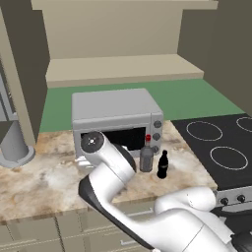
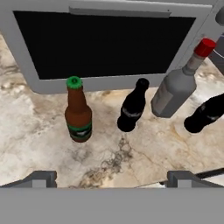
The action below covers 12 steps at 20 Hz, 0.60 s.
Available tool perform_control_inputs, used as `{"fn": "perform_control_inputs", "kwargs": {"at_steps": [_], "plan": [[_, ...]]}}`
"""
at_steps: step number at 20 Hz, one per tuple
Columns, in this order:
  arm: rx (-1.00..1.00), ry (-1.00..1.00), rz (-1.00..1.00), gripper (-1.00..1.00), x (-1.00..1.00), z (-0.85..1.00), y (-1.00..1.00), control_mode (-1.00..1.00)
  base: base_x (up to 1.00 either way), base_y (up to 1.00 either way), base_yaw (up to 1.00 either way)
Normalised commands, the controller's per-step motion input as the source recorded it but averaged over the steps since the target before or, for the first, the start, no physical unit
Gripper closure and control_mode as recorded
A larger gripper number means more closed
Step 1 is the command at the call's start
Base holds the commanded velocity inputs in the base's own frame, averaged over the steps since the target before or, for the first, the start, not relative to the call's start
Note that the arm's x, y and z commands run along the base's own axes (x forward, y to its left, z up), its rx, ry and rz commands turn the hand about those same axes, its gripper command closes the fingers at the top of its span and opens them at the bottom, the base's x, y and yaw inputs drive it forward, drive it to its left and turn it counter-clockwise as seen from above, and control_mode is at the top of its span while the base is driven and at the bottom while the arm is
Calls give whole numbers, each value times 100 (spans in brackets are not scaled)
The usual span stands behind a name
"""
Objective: Sort all alcoholic drinks to one cabinet, and non-alcoholic drinks to the other.
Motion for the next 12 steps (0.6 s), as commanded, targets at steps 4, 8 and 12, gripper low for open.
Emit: {"fn": "perform_control_inputs", "kwargs": {"at_steps": [4,8,12], "plan": [[0,0,-5,-100,32,-2,0,-100,0,0,0],[0,0,0,-100,22,-12,0,-100,0,0,0],[0,0,0,-100,12,-27,0,-100,0,0,0]]}}
